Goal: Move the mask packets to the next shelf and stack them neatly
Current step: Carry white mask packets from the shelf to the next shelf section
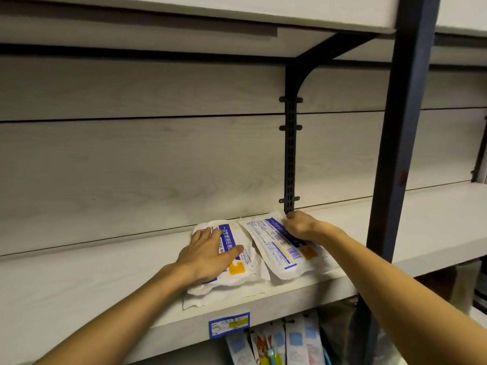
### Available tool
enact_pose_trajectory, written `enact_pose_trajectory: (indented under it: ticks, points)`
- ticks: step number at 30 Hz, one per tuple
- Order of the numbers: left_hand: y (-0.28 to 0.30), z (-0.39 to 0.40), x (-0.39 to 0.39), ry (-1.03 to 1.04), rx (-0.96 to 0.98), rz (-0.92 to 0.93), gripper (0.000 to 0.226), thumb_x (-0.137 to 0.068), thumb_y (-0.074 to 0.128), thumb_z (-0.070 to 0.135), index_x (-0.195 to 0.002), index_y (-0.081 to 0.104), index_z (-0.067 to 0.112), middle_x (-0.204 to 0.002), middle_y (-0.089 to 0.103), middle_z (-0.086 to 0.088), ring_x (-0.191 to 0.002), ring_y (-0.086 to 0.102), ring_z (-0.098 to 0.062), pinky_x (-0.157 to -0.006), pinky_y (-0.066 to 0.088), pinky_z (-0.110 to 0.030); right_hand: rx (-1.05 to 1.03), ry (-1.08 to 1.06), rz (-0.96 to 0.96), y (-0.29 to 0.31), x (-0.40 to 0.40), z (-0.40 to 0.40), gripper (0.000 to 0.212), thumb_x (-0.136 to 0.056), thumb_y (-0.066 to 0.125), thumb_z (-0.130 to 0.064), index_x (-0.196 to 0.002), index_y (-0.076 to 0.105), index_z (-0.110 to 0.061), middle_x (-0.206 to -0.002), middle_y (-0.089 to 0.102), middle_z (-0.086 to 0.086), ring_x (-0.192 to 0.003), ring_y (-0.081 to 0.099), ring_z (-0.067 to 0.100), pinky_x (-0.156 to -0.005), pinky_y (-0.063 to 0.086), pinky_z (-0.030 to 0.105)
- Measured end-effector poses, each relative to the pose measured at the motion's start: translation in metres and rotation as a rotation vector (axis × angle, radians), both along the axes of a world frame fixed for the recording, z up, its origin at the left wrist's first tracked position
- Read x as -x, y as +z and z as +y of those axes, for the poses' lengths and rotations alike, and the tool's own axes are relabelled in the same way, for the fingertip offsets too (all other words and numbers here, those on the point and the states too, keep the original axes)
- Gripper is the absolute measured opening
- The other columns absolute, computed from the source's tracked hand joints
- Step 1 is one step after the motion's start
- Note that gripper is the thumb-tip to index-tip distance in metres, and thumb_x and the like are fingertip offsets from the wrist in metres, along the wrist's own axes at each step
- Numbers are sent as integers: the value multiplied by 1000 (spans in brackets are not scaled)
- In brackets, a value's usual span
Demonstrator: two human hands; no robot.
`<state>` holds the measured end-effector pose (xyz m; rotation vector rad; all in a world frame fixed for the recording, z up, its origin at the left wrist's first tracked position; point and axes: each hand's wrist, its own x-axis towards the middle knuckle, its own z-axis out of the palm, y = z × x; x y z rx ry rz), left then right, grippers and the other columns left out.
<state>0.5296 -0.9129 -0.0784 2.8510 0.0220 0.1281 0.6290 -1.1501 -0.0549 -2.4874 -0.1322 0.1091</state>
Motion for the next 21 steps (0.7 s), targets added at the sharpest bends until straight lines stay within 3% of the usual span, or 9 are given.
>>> enact_pose_trajectory:
  ticks: [4, 9, 13, 21]
  points:
    - [6, 2, 4, 39, 141, -106, 73, -99, 24, 68, -158, 27, 25, -168, 18, 2, -155, 13, -19, -122, 20, -43, 125, -81, -247, 3, 9, 5, 36, -98, 42, -29, -122, 59, -8, -128, 62, 18, -114, 58, 36, -98, 49, 44]
    - [20, 39, 27, 91, -22, -199, 71, -101, 19, 64, -159, 27, 22, -168, 19, -3, -154, 16, -22, -124, 15, -41, 219, 15, -455, 18, 45, 40, 47, -105, 38, -37, -141, 49, -9, -153, 45, 13, -149, 27, 30, -116, 32, 49]
    - [26, 88, 73, 113, -279, -252, 69, -102, 19, 61, -157, 29, 20, -167, 21, -8, -154, 16, -24, -126, 8, -43, 289, 149, -517, 22, 83, 97, 52, -105, 36, -44, -145, 45, -12, -158, 38, 8, -155, 17, 25, -121, 21, 49]
    - [21, 223, 215, 262, -397, -205, 74, -101, 17, 64, -158, 28, 17, -168, 17, -9, -155, 15, -25, -127, 4, -41, 315, 406, -492, 13, 197, 251, 61, -105, 33, -50, -154, 34, -13, -164, 28, 5, -157, 7, 24, -125, 13, 47]
